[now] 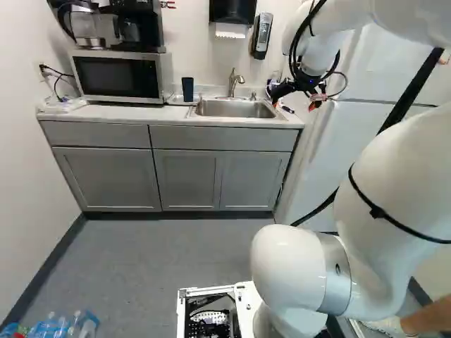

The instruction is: Rinse the cup and place it in the tray

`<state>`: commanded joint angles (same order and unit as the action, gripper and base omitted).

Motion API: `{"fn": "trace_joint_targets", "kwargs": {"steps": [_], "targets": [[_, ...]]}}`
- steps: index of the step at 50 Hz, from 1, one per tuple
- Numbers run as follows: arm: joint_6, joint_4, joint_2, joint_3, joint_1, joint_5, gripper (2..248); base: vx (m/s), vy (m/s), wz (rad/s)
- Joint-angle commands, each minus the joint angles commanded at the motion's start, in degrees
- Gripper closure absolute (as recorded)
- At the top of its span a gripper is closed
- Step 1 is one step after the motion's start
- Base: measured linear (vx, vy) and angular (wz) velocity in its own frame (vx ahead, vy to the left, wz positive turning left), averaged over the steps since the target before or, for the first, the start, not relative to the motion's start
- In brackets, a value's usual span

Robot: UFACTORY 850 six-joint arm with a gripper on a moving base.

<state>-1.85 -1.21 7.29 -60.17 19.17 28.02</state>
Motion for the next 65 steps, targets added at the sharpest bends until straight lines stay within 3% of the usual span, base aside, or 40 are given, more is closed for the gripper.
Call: {"fn": "trace_joint_targets", "kwargs": {"steps": [36,65], "targets": [[0.0,0.0,0.1,0.6,-0.2,-0.8,3,0.001,0.0,0.0],[0.2,0.1,0.7,4.5,-1.6,-6.4,3,0.0,0.0,0.0]]}}
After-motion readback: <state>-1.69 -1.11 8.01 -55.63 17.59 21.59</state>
